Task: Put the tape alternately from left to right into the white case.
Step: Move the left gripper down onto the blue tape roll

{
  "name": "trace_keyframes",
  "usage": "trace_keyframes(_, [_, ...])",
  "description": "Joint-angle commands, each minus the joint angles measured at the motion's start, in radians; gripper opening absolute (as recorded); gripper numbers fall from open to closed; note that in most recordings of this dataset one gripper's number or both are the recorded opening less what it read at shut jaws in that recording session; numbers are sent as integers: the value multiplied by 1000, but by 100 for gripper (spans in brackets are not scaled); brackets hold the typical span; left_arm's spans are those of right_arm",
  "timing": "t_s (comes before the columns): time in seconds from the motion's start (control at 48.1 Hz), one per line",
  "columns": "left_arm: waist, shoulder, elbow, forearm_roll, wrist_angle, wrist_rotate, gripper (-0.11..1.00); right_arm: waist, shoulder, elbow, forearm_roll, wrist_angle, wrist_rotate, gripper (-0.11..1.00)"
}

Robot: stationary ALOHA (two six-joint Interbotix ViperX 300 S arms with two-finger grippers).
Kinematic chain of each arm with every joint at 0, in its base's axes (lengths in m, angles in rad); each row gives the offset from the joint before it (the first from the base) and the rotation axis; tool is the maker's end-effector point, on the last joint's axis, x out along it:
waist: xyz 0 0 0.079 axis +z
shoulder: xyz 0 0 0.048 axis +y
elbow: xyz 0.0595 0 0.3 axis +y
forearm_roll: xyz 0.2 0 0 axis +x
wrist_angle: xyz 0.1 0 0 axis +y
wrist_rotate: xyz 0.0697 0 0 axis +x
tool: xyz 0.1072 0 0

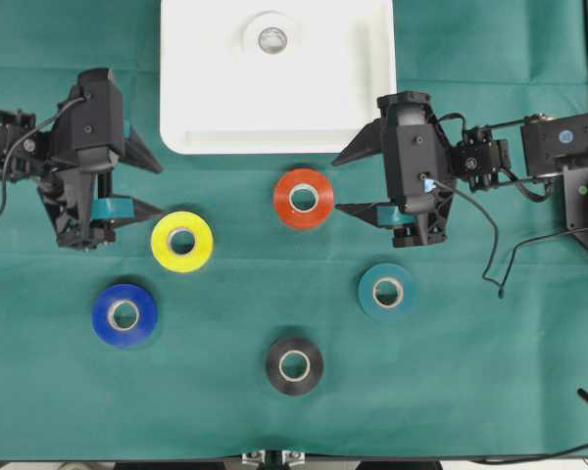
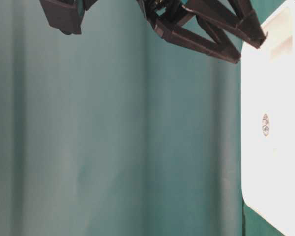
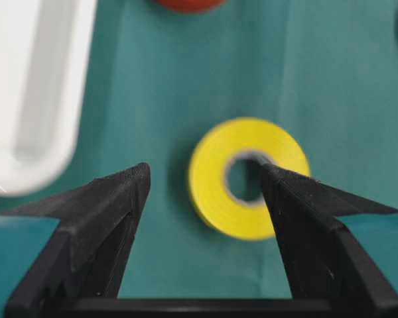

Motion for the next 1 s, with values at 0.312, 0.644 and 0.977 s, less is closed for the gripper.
trace_keyframes(0.312, [-107,-8,11,-3,6,-149,95,3,-2,2,0,-35,0,72])
trace_keyframes(0.644, [-167,-8,48,-3,37,-229,95,3,-2,17,-2,-54,0,72])
trace_keyframes(0.977, [-310,35,60,-3,43,-267,95,3,3,18,-2,-81,-2,72])
